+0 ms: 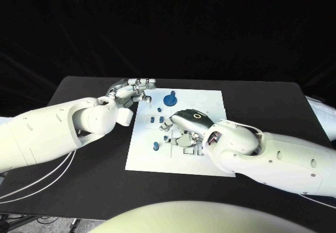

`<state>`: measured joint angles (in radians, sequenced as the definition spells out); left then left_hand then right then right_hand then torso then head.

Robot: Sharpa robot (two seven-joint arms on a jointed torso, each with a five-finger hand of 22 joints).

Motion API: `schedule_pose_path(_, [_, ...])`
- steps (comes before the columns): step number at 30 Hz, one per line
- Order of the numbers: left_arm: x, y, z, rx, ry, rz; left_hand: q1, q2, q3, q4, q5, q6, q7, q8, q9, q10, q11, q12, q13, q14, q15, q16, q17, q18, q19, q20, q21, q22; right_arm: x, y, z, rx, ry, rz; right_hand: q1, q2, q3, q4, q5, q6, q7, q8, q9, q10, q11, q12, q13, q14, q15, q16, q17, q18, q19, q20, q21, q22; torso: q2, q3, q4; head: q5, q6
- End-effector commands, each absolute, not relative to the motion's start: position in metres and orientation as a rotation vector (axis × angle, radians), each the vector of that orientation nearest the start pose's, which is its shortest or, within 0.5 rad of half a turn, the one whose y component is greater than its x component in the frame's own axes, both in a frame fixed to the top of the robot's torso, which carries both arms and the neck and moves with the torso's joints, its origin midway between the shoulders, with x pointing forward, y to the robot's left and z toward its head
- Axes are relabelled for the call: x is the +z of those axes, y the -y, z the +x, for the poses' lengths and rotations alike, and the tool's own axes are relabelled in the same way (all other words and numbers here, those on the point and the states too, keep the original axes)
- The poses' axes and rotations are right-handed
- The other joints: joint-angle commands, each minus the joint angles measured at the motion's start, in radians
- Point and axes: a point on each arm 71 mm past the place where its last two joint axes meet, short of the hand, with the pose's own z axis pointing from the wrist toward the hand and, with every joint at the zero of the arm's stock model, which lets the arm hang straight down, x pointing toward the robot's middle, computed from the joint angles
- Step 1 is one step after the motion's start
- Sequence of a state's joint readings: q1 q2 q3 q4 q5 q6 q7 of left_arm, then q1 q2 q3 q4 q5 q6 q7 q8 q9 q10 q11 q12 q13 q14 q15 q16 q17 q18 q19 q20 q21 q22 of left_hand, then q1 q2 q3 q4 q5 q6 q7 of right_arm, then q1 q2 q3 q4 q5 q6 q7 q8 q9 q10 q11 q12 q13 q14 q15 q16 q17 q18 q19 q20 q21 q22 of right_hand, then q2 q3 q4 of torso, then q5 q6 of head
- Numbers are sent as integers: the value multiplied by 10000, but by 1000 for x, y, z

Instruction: Assemble the parts on the task board

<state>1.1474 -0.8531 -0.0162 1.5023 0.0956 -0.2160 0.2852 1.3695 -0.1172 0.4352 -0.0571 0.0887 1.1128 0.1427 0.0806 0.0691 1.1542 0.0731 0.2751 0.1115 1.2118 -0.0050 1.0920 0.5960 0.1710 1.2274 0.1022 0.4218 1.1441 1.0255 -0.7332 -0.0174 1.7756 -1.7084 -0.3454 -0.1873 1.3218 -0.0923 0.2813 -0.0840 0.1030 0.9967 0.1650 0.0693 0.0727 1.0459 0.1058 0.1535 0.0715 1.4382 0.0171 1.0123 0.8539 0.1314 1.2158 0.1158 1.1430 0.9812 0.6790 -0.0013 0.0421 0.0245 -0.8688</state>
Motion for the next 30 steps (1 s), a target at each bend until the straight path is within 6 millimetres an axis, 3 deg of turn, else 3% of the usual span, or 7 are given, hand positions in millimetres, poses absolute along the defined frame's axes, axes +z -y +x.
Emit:
schedule_pose_path(1, [-204,-215,484,-15906,-15315,-13096,-8,79,56,-3,-4,-58,-11,-8,-7,-79,6,60,9,-79,22,-36,-9,102,-50,-39,-49,-17,-201,99,392,9610,-16318,-2125,-60,123,-65,91,158,246,-4,97,37,647,-103,316,58,242,-75,472,499,-101,437,-17,457,560,-16,-12,-21,-148,92])
schedule_pose_path(4, [-204,-216,484,-15901,-15320,-13099,-8,79,56,-3,-4,-58,-11,-8,-7,-79,6,60,9,-79,22,-36,-9,102,-50,-39,-49,-17,-195,132,398,9006,-17274,-788,-287,138,-155,281,373,363,-75,119,39,1652,-301,833,268,499,-216,1225,1356,-283,1010,-111,1133,1423,-43,-35,-73,-235,129])
schedule_pose_path(7, [-204,-216,483,-15901,-15325,-13099,-8,79,56,-3,-4,-58,-11,-8,-7,-79,6,60,9,-79,22,-36,-9,102,-50,-39,-49,-17,-192,164,400,8094,-18002,273,-842,-45,-608,666,718,527,-355,268,78,3016,-634,1947,954,743,-480,2061,2300,-482,1589,-338,1853,2342,-69,-50,-144,-343,190])
schedule_pose_path(11, [-203,-216,482,-15900,-15339,-13065,-8,79,56,-3,-4,-58,-11,-8,-7,-79,6,60,9,-79,22,-36,-9,102,-50,-39,-49,-17,-194,194,397,6908,-18768,1080,-1092,-74,-1426,1280,1507,491,-522,663,159,2326,-799,4611,3548,774,-788,2826,3124,-656,1855,-459,2358,2969,-79,-61,-222,-401,246])
schedule_pose_path(13, [-203,-215,482,-15915,-15355,-13048,-11,79,56,-2,-4,-58,-10,-8,-6,-82,7,61,10,-82,23,-39,-15,102,-50,-38,-51,-18,-196,205,394,6362,-19051,1279,-1084,-17,-1730,1524,1532,430,-508,875,198,2167,-800,6517,5665,792,-646,3104,3457,-656,1932,-529,2516,3188,-76,-68,-241,-446,256])
schedule_pose_path(25, [-203,-213,482,-15969,-15395,-13015,-18,79,54,0,-5,-58,-10,-7,-5,-93,11,65,11,-89,26,-48,-31,101,-51,-36,-56,-20,-210,221,382,4337,-19595,654,-1316,202,-2776,2603,2005,327,-560,1459,289,1963,-783,8476,8105,802,-617,3490,3909,-719,2053,-509,2770,3551,-89,-106,-276,-517,273])
schedule_pose_path(30, [-203,-213,482,-15966,-15399,-13017,-18,79,54,0,-5,-58,-10,-7,-5,-93,11,65,11,-89,26,-48,-31,101,-51,-36,-56,-20,-216,217,380,4148,-19726,472,-1450,279,-3350,3298,1338,268,-570,1651,304,1921,-778,8613,8426,794,-608,3523,3930,-721,2044,-499,2792,3584,-88,-108,-260,-513,261])
